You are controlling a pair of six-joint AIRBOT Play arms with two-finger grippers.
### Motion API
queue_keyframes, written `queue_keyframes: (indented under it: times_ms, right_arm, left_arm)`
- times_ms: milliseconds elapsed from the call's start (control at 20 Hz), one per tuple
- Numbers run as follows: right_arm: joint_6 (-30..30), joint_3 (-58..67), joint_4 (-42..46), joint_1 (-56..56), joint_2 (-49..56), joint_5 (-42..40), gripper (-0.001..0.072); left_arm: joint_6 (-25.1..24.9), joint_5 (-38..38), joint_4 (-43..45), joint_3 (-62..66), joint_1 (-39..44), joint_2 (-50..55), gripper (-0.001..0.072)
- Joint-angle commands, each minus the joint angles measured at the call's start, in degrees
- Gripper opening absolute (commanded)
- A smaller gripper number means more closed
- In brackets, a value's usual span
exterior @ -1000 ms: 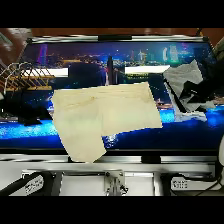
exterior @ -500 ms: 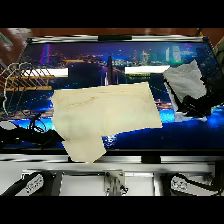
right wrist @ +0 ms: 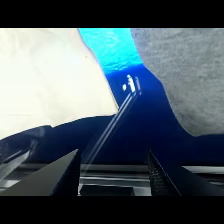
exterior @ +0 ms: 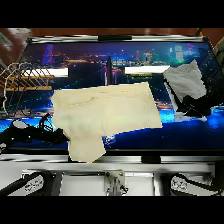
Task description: Fold the shirts.
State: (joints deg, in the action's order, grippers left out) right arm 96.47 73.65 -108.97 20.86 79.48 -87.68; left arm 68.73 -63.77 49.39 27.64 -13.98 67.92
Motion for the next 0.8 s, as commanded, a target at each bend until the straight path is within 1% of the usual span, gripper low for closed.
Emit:
queue_keyframes:
  times_ms: [0, 100, 200, 350, 400, 500, 750]
  right_arm:
    - [-0.2, -1.9, -0.2, 0.0, 1.3, -1.0, 0.0528]
    - [-0.1, -8.1, -1.7, 0.0, 1.6, 1.0, 0.0528]
    - [1.3, -14.8, -4.2, 0.0, 1.6, 4.6, 0.0527]
    - [3.0, -21.2, -6.3, 0.0, 1.6, 10.3, 0.0526]
    - [3.0, -22.1, -7.1, 0.0, 1.6, 12.6, 0.0525]
    - [3.0, -22.5, -9.0, 0.0, 1.7, 16.2, 0.0525]
    - [3.0, -22.5, -12.4, -0.1, 3.8, 19.1, 0.0523]
  left_arm:
    - [-0.2, 1.6, -0.9, 1.1, 0.7, 1.3, 0.0033]
    - [-0.2, 1.1, -0.9, 3.1, 0.7, 1.1, 0.0031]
    - [-0.3, -0.8, -0.9, 5.2, 0.7, 1.0, 0.0031]
    - [-2.2, -4.5, -0.9, 5.9, 0.7, 0.9, 0.0031]
    - [-2.3, -4.9, -0.9, 5.9, 0.7, 0.9, 0.0031]
    - [-4.2, -4.9, -1.0, 5.9, 0.7, 0.1, 0.003]
    - [-4.7, -4.9, -1.0, 5.9, 0.7, -2.9, 0.003]
